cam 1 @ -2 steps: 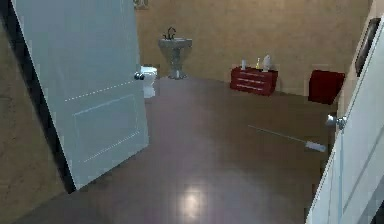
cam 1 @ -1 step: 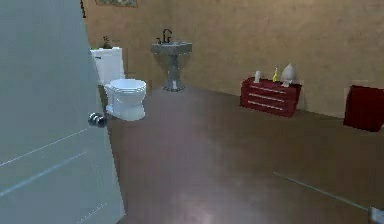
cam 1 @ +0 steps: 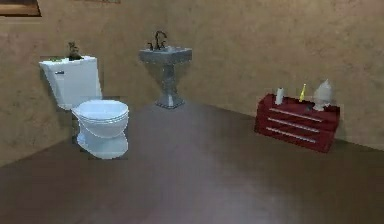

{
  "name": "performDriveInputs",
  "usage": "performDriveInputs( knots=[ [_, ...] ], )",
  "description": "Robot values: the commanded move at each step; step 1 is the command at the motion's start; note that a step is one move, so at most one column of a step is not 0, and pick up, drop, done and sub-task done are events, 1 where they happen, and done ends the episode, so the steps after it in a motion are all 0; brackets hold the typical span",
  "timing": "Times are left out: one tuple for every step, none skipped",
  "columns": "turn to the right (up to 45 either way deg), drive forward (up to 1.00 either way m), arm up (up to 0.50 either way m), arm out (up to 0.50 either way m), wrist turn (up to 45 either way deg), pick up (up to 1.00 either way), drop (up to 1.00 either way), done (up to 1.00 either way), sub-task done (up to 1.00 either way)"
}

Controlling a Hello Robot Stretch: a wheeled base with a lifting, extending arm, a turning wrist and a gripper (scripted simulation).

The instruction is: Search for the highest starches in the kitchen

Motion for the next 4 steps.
performDriveInputs(
  knots=[
    [-3.0,0.00,0.00,0.00,0.0,0.00,0.00,0.00,0.00],
    [45.0,0.00,0.00,0.00,0.0,0.00,0.00,0.00,0.00],
    [36.0,0.00,0.00,0.00,0.0,0.00,0.00,0.00,0.00],
    [0.0,0.10,0.00,0.00,0.0,0.00,0.00,0.00,0.00]
  ],
)
